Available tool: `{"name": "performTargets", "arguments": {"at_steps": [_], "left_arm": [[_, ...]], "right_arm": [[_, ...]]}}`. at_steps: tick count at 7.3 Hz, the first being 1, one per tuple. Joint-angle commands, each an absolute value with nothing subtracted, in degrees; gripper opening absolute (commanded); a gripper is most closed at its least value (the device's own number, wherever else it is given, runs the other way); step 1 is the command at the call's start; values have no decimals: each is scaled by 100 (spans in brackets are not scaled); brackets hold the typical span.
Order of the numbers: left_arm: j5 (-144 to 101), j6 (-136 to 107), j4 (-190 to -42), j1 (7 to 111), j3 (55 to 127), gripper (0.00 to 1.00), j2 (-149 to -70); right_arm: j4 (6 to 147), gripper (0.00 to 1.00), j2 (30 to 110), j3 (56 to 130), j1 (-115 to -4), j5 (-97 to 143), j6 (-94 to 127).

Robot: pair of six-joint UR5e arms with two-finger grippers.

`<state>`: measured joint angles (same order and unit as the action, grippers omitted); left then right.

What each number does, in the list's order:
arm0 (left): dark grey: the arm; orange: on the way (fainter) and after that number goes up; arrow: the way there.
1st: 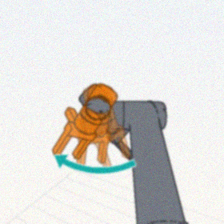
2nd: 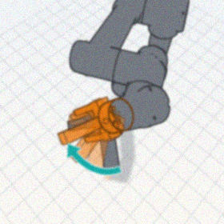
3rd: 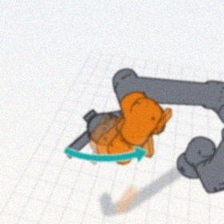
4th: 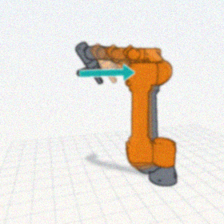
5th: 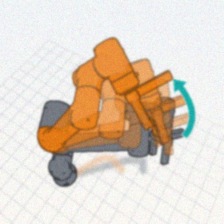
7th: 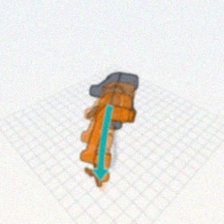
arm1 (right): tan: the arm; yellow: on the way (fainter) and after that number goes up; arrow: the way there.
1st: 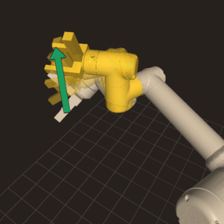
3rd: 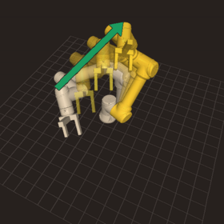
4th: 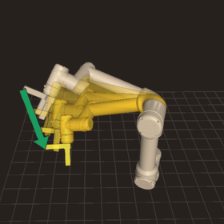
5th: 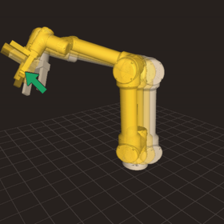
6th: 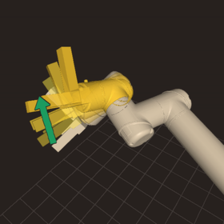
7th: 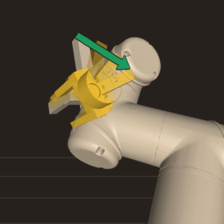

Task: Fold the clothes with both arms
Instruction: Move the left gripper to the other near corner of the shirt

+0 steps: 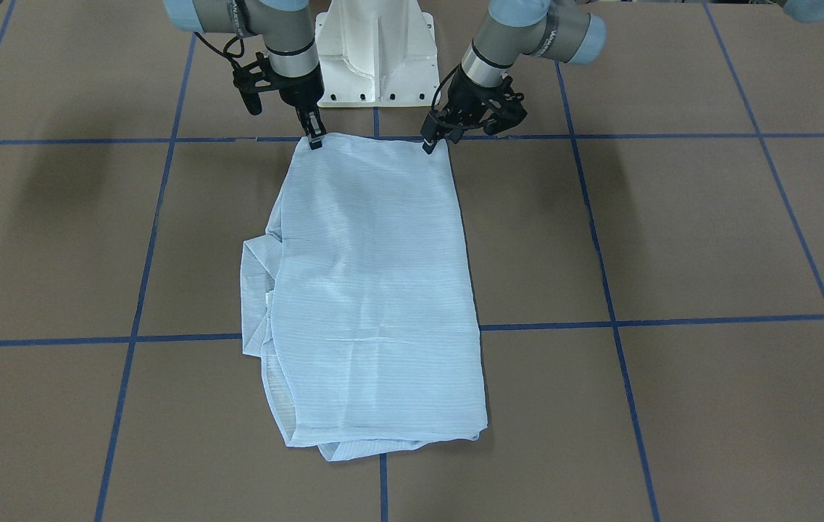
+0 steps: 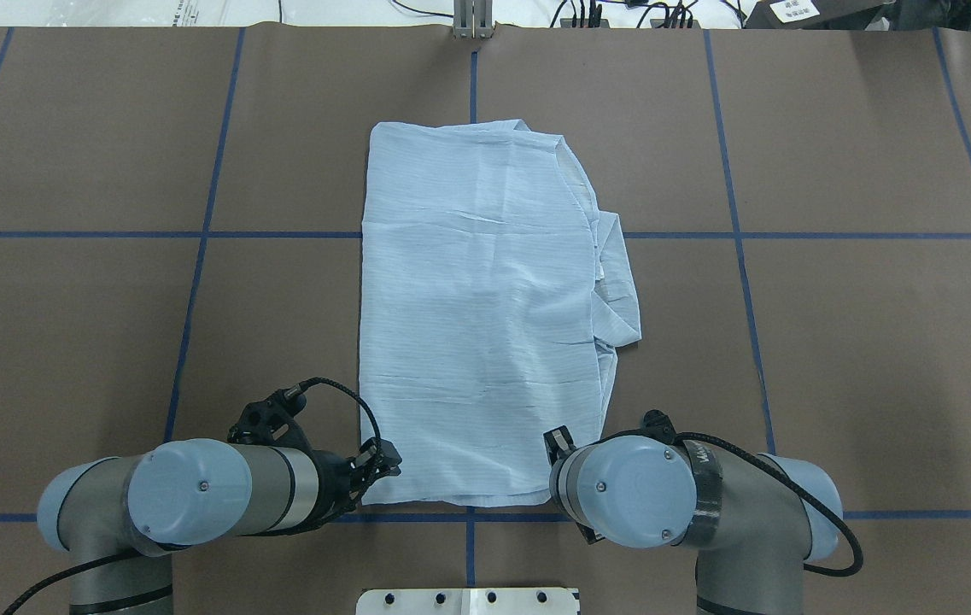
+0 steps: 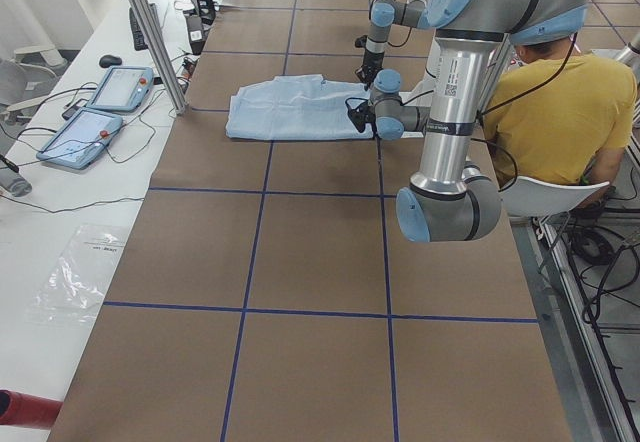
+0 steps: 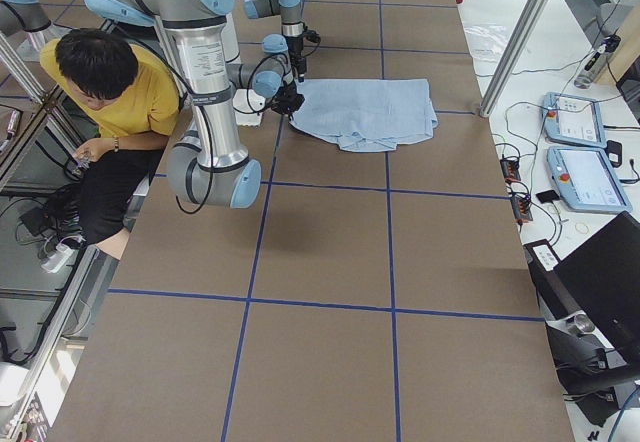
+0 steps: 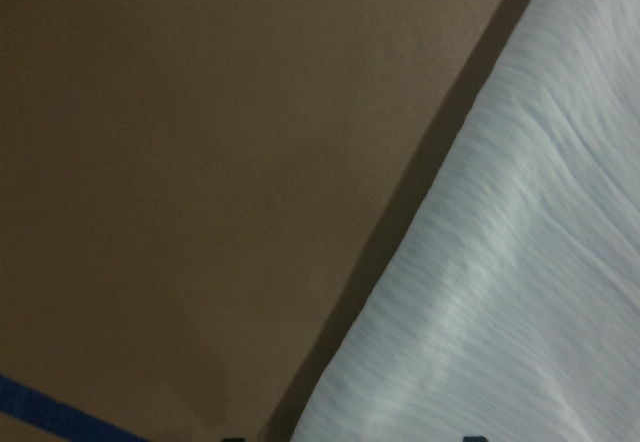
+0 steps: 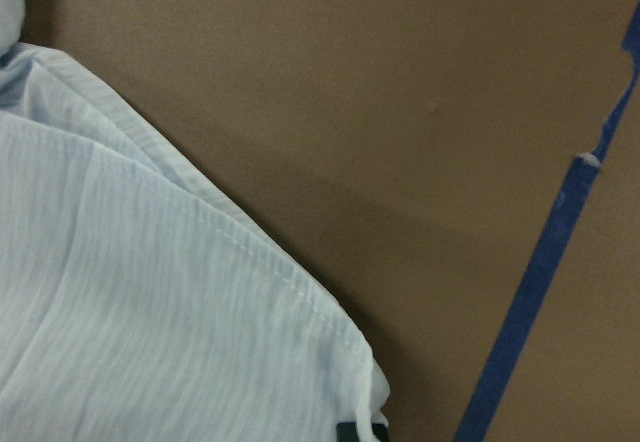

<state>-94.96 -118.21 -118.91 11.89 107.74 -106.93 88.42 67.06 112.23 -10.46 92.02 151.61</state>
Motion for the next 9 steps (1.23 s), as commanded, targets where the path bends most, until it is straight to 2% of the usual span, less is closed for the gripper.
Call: {"name": "performTargets", "arguments": {"at_steps": [1, 5, 6, 7, 8, 9], "left_arm": [[-9483, -11830, -11892, 1169, 10723, 67, -10732], [-9369, -11848, -11883, 1064, 10723, 64, -10696], [-9378, -11865, -11874, 1055, 10731, 61, -10705], [-9378, -11865, -11822, 1046, 10740, 45, -10714], [-9378, -11865, -11821, 1037, 10732, 18, -10705], [-9378, -11865, -11821, 1037, 10740, 0, -10696]], "right_arm": [[8842, 0, 6706, 11258, -1046, 9202, 15161], [8982, 0, 6697, 11355, -1046, 9202, 15161], [9009, 0, 6689, 11382, -1046, 9202, 15161], [9009, 0, 6671, 11382, -1037, 9202, 15161], [9009, 0, 6662, 11382, -1037, 9202, 15161], [9009, 0, 6662, 11382, -1037, 9202, 15161]]}}
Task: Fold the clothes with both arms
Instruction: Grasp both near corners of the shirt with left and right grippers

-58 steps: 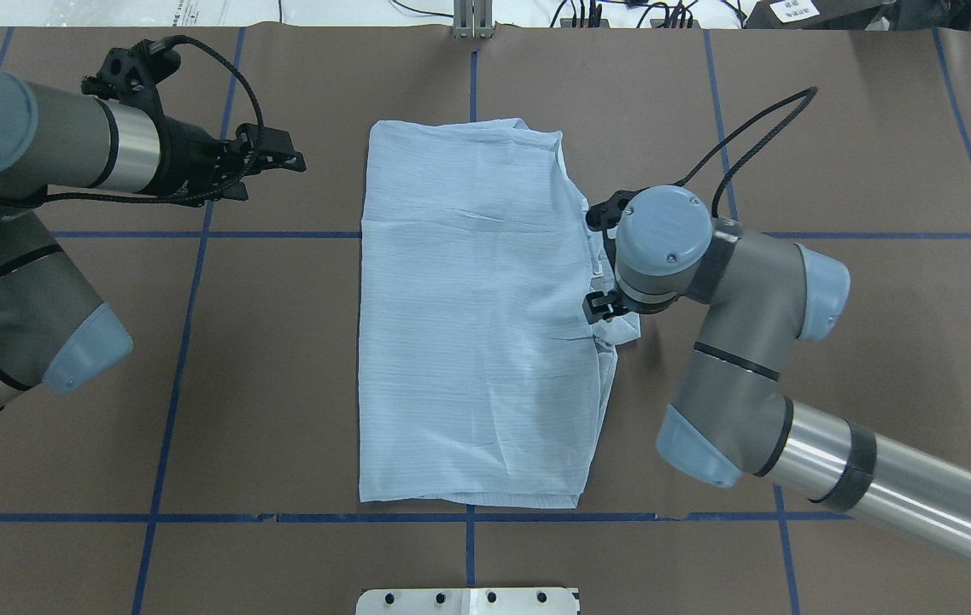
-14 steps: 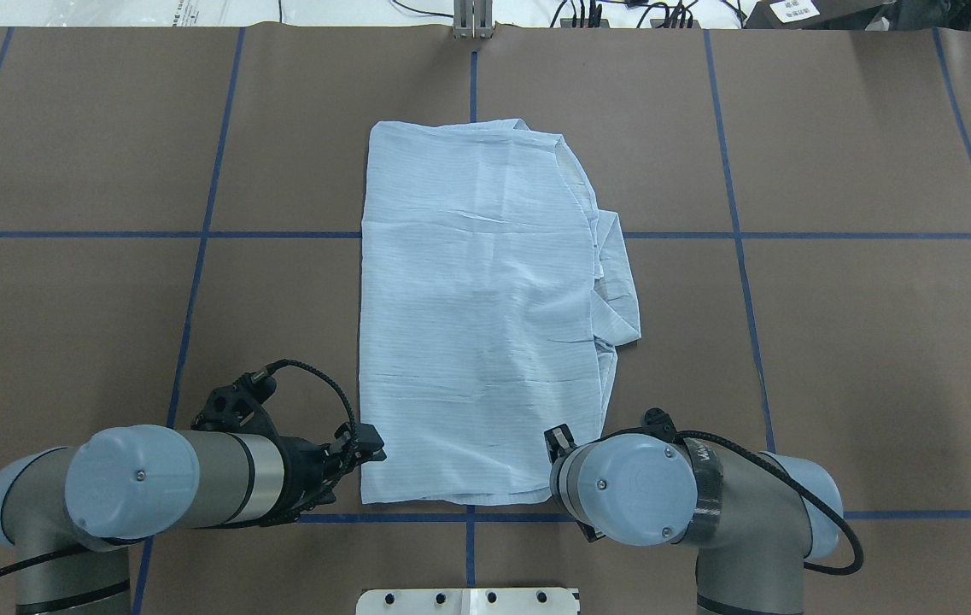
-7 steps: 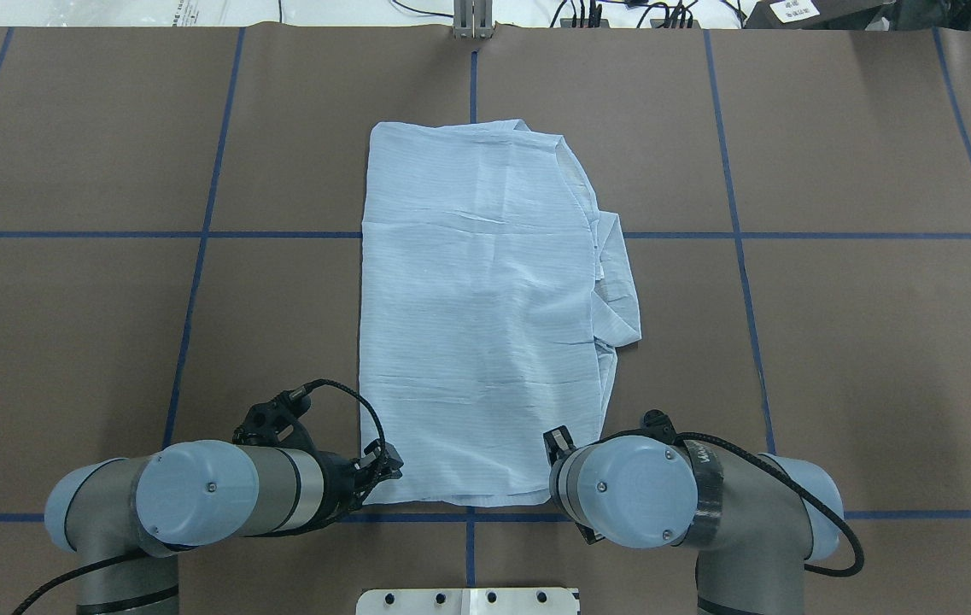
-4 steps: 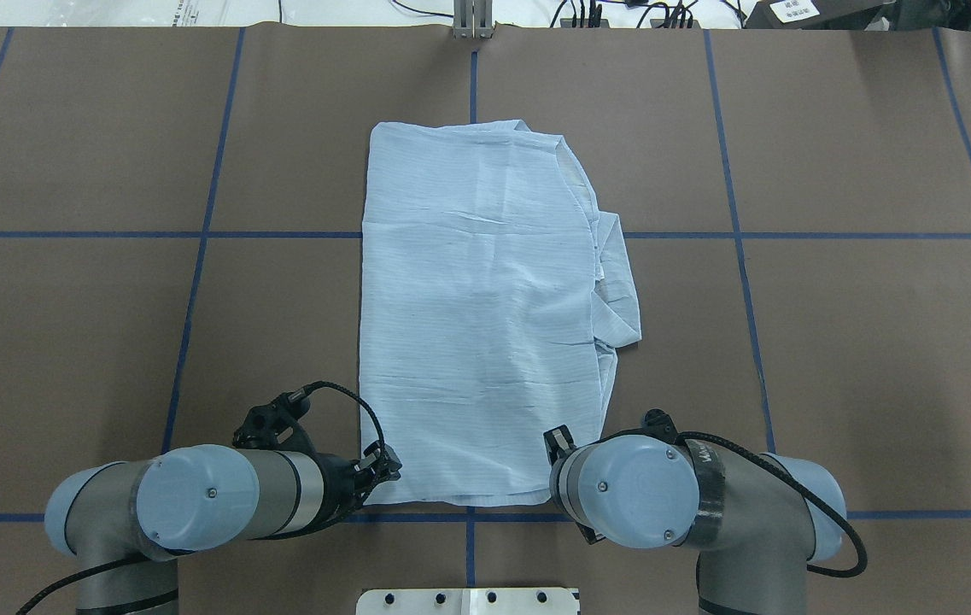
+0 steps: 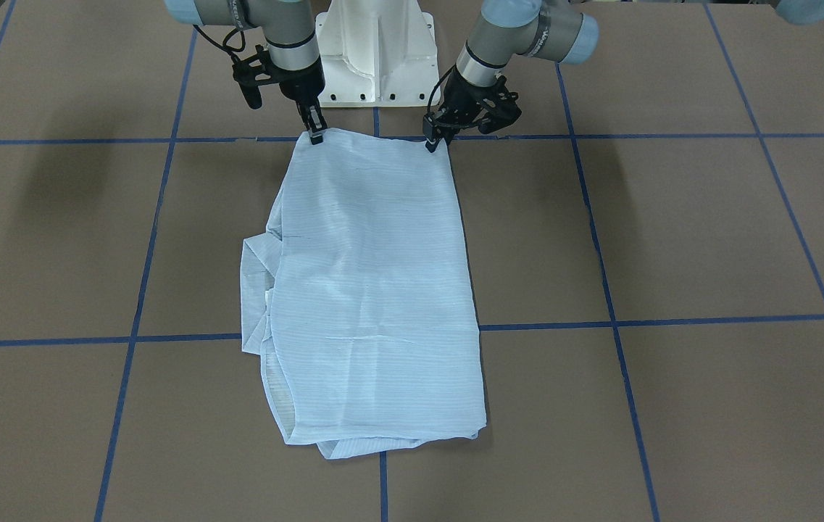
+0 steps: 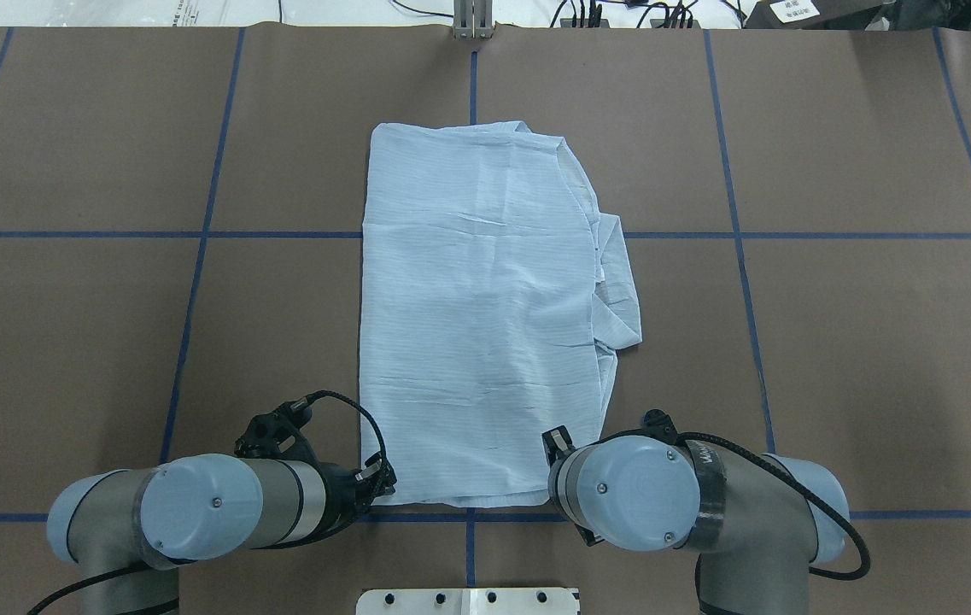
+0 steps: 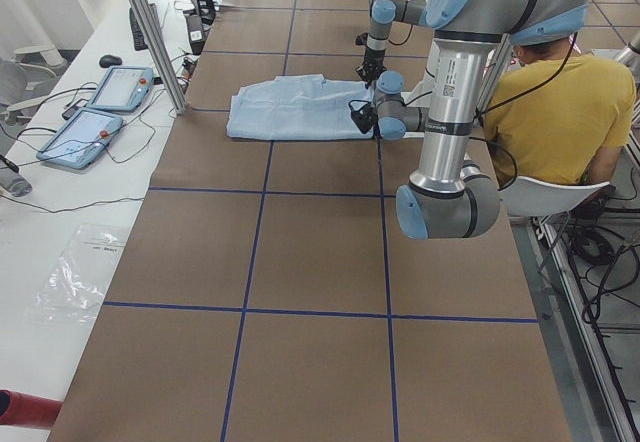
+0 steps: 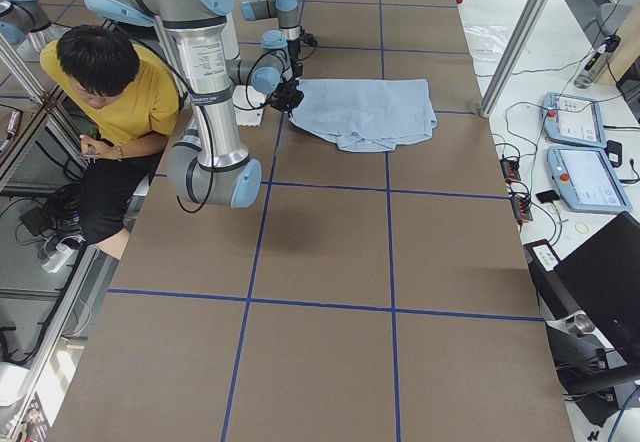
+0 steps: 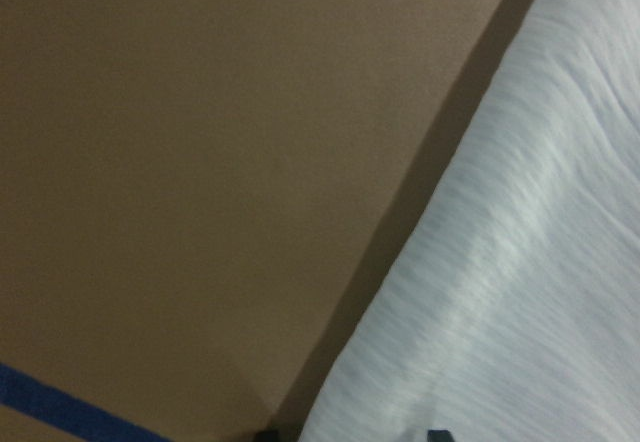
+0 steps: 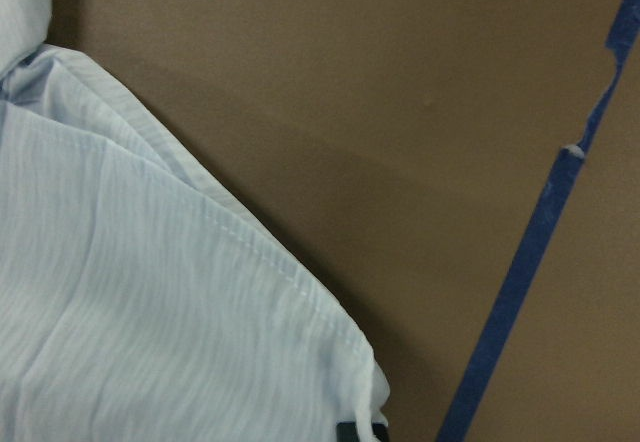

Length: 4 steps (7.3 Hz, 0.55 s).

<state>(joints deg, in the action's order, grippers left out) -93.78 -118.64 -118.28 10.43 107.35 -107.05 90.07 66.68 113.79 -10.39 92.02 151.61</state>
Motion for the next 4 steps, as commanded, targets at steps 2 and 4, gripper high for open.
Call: {"name": "performTargets", "arguments": {"at_steps": [2, 4], "left_arm": [[-9387, -11857, -11821, 1037, 10871, 0, -10705], [-9387, -11865, -11821, 1037, 11519, 0, -10539]], "right_arm": [[9009, 0, 6688, 11382, -1046, 9202, 15161], [9183, 0, 6706, 11661, -1011, 9193, 15196]]}}
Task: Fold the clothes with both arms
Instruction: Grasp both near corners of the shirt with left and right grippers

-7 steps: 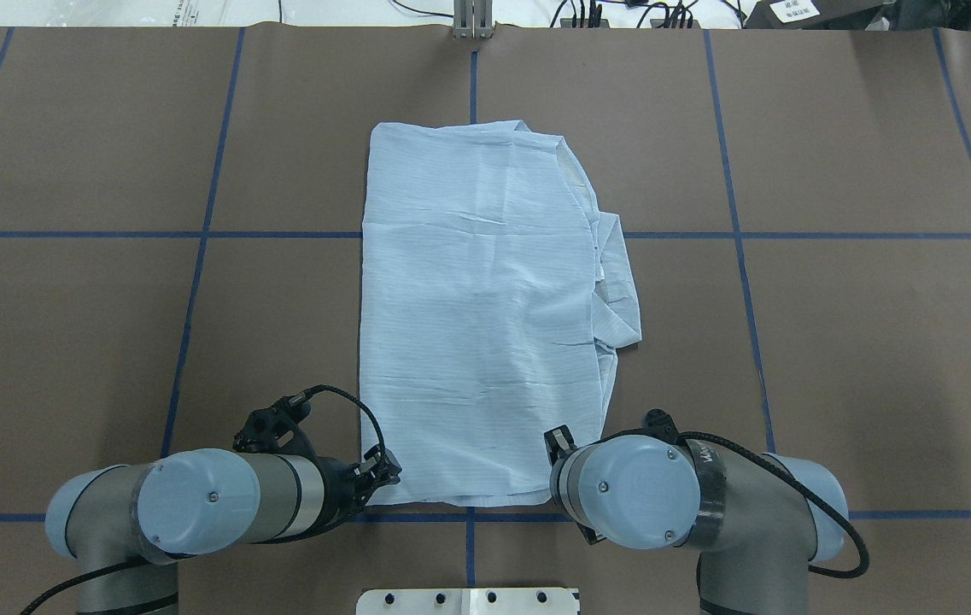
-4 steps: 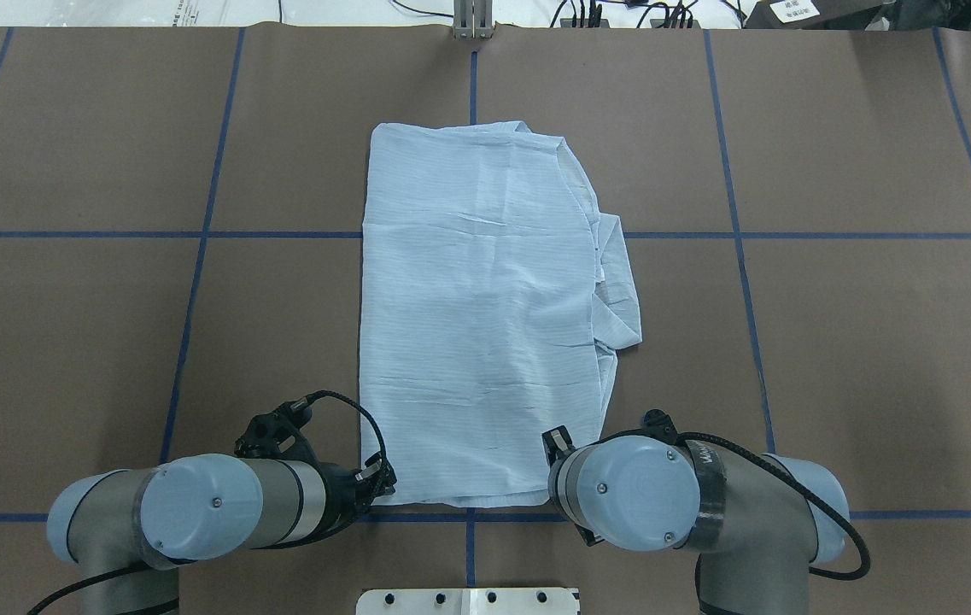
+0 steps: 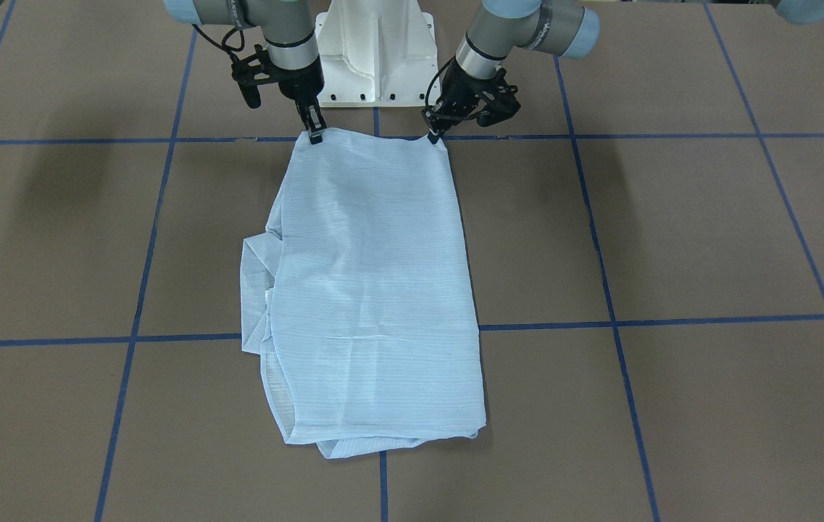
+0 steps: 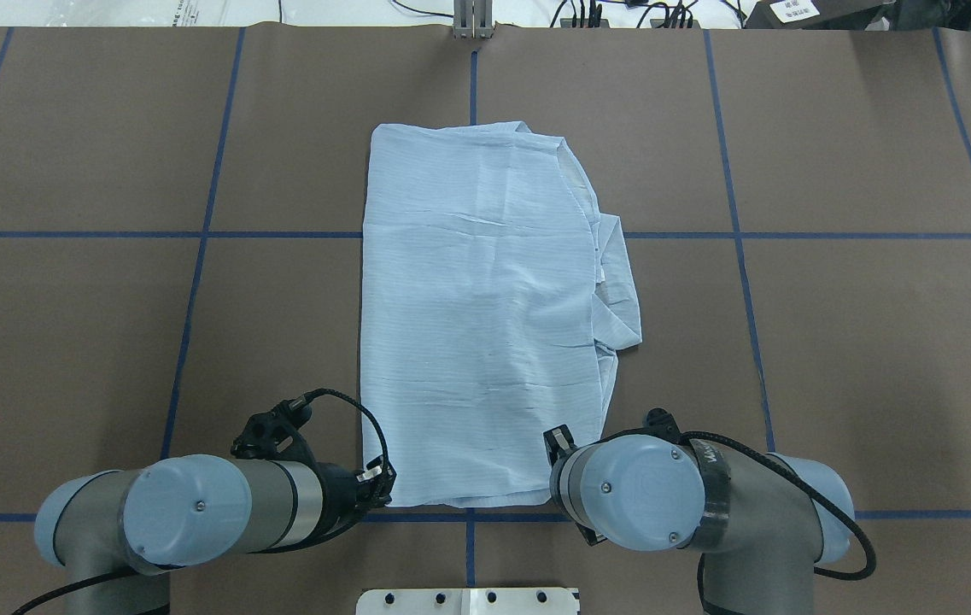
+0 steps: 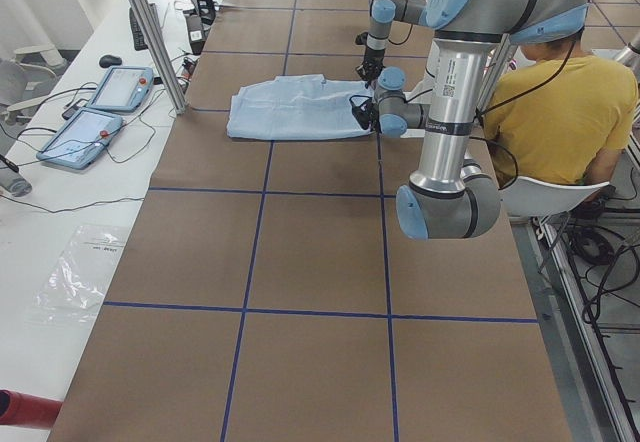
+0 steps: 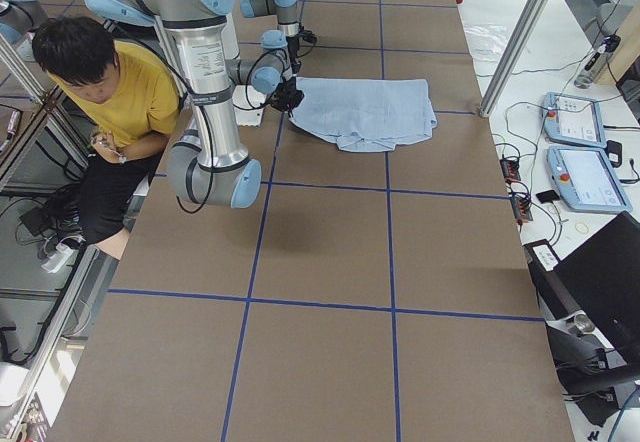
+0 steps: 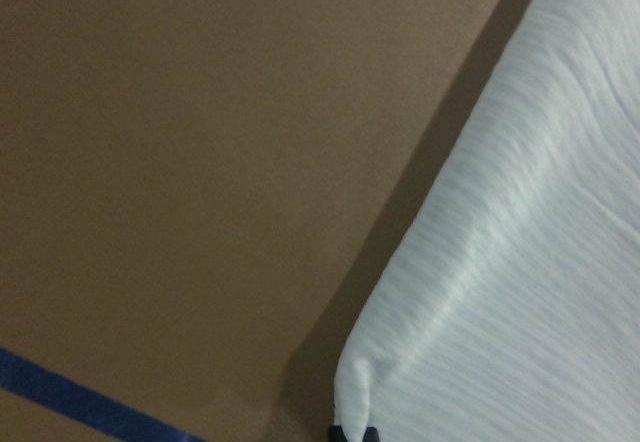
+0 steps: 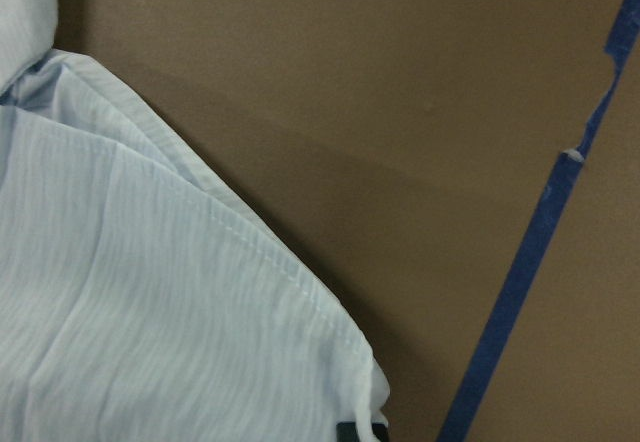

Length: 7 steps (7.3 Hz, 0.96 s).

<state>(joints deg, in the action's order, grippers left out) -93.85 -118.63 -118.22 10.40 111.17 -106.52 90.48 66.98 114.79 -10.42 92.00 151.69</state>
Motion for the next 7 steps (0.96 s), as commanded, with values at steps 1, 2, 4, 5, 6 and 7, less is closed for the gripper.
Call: {"name": "performTargets", "arguments": {"at_steps": [1, 2, 4, 5, 6, 7], "left_arm": [[-9430, -11996, -11647, 1037, 11949, 0, -10460], [-9457, -12624, -11193, 1037, 12484, 0, -10450], [-9483, -12683, -10557, 1150, 13269, 0, -10494], [-9492, -12604, -10556, 1386, 13219, 0, -10555], [-9492, -12081, -10538, 1780, 13027, 0, -10904], [-9501, -11772, -10529, 2115, 12469, 0, -11247]], "right_arm": [[9689, 0, 6697, 12063, -811, 9167, 15214], [10112, 0, 6706, 12520, -748, 9167, 15223], [10554, 0, 6662, 12980, -965, 9202, 15214], [10564, 0, 6601, 12947, -1237, 9298, 15170], [10538, 0, 6487, 12833, -1622, 9447, 15092], [10477, 0, 6217, 12528, -2157, 9640, 14656]]}}
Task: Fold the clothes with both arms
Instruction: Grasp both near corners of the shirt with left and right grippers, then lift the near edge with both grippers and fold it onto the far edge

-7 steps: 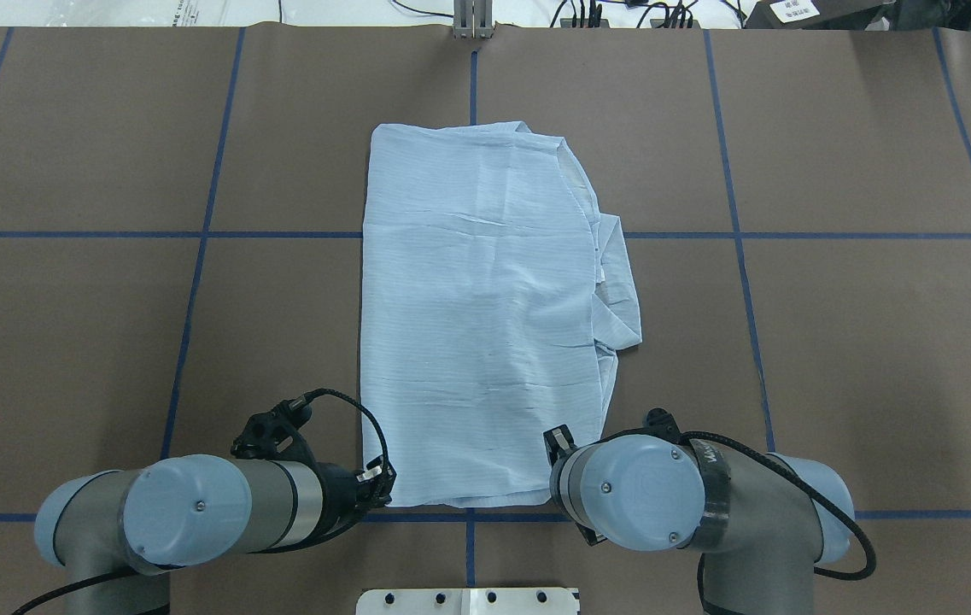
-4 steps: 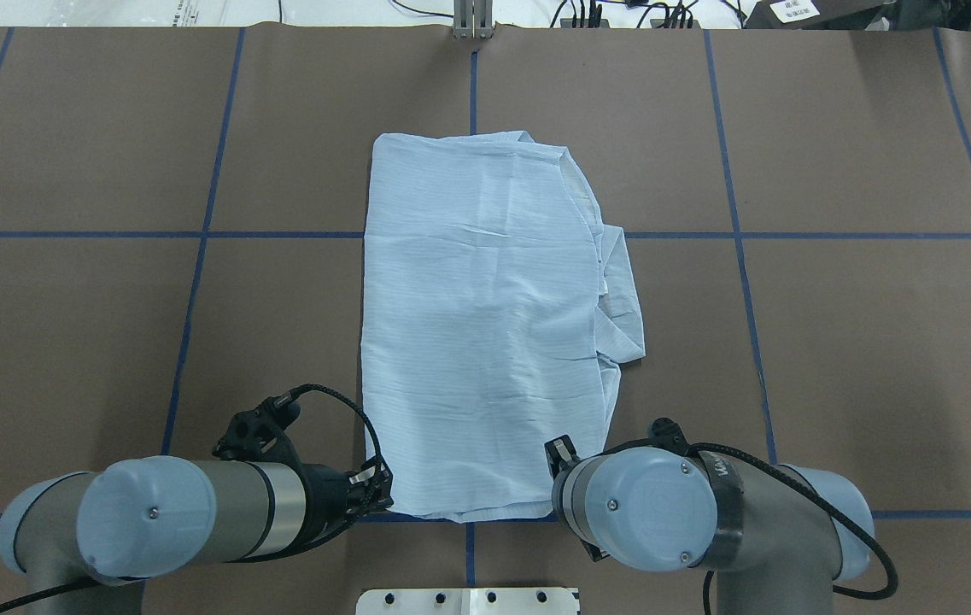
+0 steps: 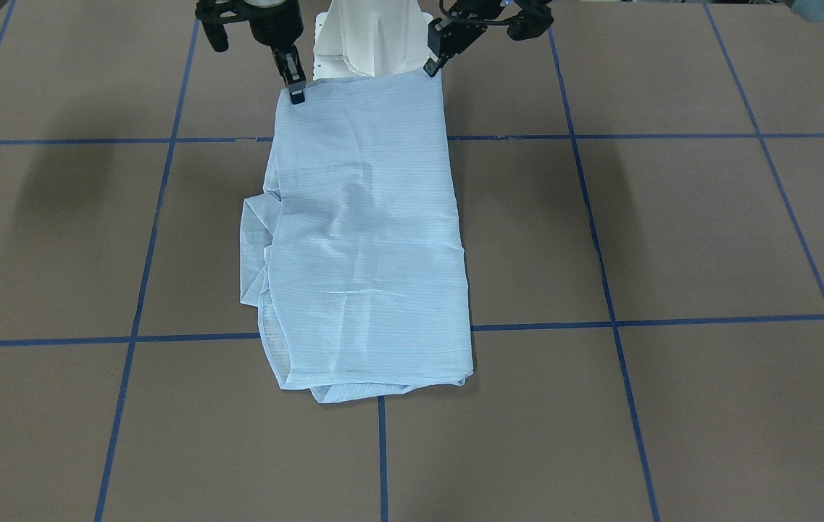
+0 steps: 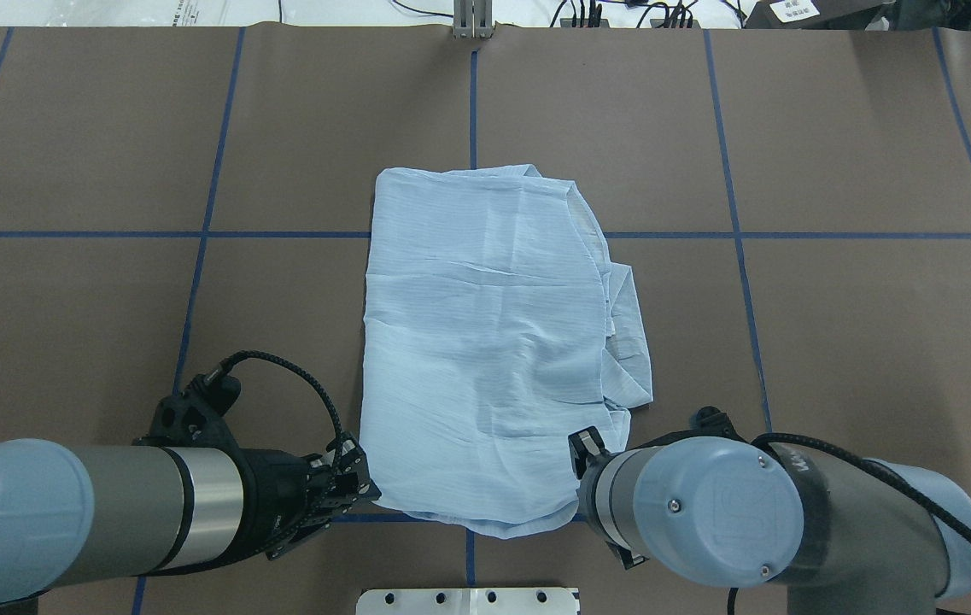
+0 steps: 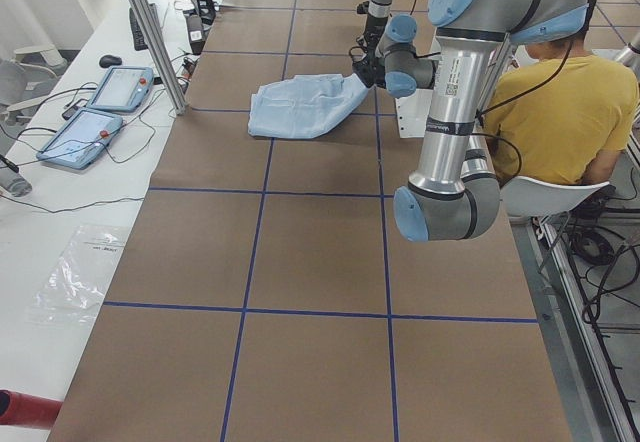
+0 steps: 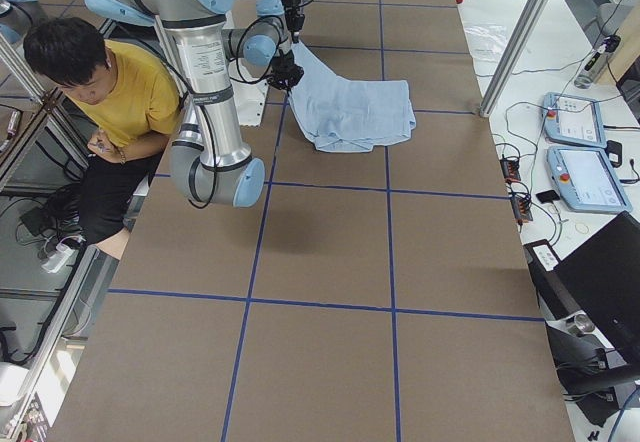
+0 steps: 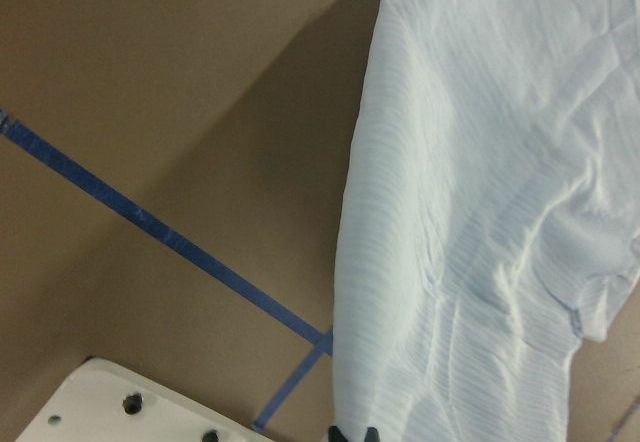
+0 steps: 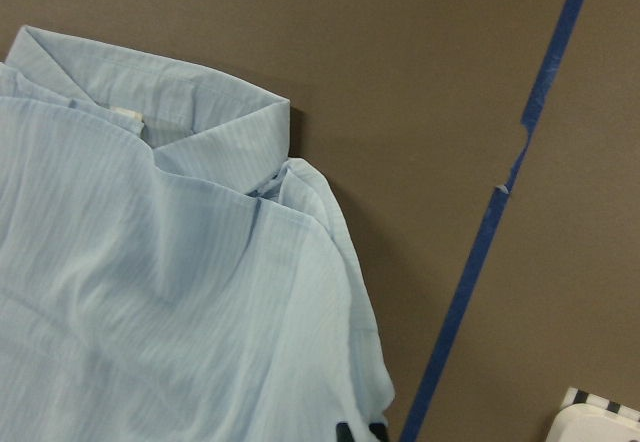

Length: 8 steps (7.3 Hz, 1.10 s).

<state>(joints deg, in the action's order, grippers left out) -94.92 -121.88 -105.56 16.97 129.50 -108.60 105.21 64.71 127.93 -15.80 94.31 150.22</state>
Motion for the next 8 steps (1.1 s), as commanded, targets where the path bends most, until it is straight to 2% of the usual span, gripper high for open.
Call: {"name": "performTargets", "arguments": {"at_steps": [1, 3, 5, 7, 8], "left_arm": [[-9518, -11394, -10521, 2457, 11984, 0, -11581], [-9510, -10971, -10626, 2968, 11097, 0, -12021], [-9501, -10400, -10861, 3435, 10008, 0, -12548], [-9501, -10266, -12192, 3743, 8550, 0, -12875], [-9492, -10013, -12434, 3883, 8134, 0, -13059]], "right_arm": [[10468, 0, 5857, 12046, -2719, 9998, 14295], [9655, 0, 5547, 10870, -3390, 10230, 13871], [9300, 0, 4654, 9219, -3892, 10589, 13273], [8188, 0, 4142, 7698, -4208, 10748, 13035], [8078, 0, 3774, 7055, -4375, 10888, 12686]]}}
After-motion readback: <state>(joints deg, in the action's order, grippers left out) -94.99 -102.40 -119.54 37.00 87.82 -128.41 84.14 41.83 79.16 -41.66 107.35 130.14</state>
